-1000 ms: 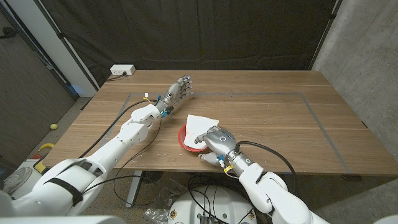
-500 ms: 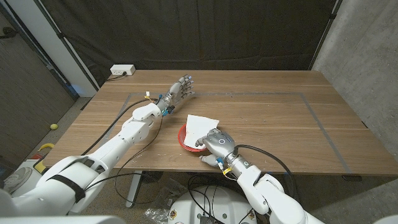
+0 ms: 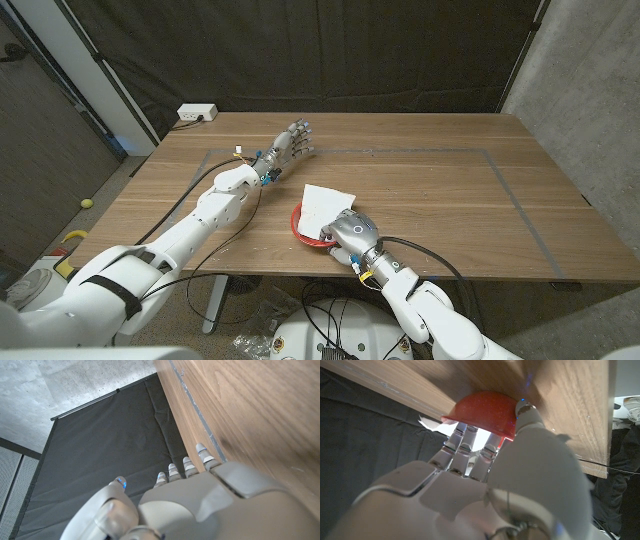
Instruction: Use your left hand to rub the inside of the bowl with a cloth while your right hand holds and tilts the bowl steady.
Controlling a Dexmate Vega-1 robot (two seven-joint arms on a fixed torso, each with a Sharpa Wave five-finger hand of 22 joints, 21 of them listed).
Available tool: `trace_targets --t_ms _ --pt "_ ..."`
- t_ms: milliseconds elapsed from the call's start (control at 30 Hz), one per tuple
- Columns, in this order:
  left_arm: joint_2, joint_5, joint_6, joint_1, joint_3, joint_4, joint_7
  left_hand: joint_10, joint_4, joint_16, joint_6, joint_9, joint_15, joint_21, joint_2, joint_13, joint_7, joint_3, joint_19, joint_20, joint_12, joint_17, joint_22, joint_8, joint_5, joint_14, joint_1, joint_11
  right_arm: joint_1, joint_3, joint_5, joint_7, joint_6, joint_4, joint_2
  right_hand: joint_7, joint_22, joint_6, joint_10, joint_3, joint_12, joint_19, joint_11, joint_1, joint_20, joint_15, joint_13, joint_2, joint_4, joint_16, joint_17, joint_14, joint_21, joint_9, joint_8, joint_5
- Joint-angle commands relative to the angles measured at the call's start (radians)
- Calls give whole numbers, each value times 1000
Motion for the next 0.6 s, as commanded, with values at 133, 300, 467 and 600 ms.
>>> trace_targets --t_ms 133,300,467,600 --pt "-15 2 -14 -20 0 44 -12 -2 2 -2 -5 3 -10 -3 18 3 4 -5 -1 7 -4 5 3 -5 2 -2 -4 7 43 -13 33 -257 55 100 -6 -1 14 107 93 3 26 43 8 55 -100 -174 23 62 9 44 24 67 78 -1 22 -41" --pt "-19 4 -14 -25 1 54 -15 -2 1 -2 -6 3 -10 -4 18 3 4 -6 -1 7 -4 5 3 -5 2 -2 -4 6 61 -17 33 -301 60 115 -7 -2 28 168 132 -10 30 47 10 63 -111 -174 30 78 13 59 32 108 129 -5 26 -84" --pt "-22 11 -14 -34 7 61 -22 -2 0 -3 -6 3 -12 -5 18 3 2 -7 0 6 -4 5 3 -5 3 -4 -4 5 84 -21 32 -353 80 133 -12 -1 39 197 160 -11 32 45 10 87 -116 -175 34 82 4 65 41 137 168 -6 22 -104" --pt "-23 17 -16 -41 12 64 -30 -2 -2 -2 -8 3 -12 -5 18 3 -4 -6 2 2 -4 5 3 -5 3 -1 -1 2 111 -28 22 -392 106 148 -19 -2 45 211 178 -13 29 48 15 96 -117 -175 32 78 2 64 47 153 194 -7 17 -110"
